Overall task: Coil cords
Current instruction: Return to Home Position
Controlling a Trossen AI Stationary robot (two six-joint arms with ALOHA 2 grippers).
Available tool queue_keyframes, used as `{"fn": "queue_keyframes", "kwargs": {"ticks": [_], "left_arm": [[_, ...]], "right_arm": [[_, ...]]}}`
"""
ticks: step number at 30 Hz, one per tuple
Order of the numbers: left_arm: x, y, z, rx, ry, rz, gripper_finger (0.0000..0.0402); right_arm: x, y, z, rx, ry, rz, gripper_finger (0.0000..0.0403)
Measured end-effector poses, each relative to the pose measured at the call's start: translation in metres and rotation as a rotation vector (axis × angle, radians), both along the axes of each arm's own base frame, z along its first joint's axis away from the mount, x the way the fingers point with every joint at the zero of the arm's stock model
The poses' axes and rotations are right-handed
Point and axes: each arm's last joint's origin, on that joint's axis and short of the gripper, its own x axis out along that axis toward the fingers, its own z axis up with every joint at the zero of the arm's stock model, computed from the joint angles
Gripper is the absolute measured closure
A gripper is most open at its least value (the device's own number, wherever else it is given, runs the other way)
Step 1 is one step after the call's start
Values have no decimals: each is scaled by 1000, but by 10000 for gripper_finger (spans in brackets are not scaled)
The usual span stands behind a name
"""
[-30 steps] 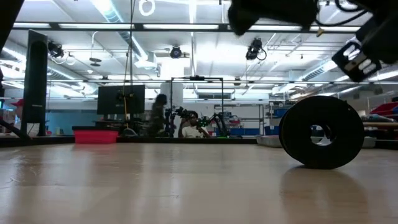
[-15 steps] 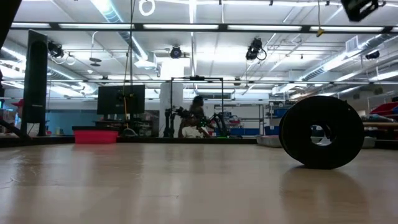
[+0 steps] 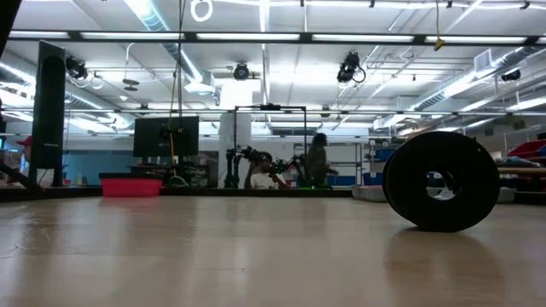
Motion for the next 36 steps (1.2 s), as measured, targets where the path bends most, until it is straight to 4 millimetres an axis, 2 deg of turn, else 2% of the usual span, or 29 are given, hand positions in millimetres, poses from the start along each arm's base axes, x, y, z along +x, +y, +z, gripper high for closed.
{"fn": "queue_keyframes", "kwargs": {"ticks": [9,14,18,27,36], "left_arm": [[-14,4,32,-73,-179,-7,339],[-23,7,44,-33,-246,2,339],[-31,11,60,-34,-366,9,339],[-52,17,98,-185,-697,21,339],[-61,21,111,-257,-857,29,339]], "right_arm": [[-11,-14,16,102,-159,-82,378],[-13,-15,19,130,-183,-84,378],[-12,-15,19,130,-183,-84,378],[-12,-15,19,129,-181,-84,378],[-12,-15,19,130,-180,-85,378]]}}
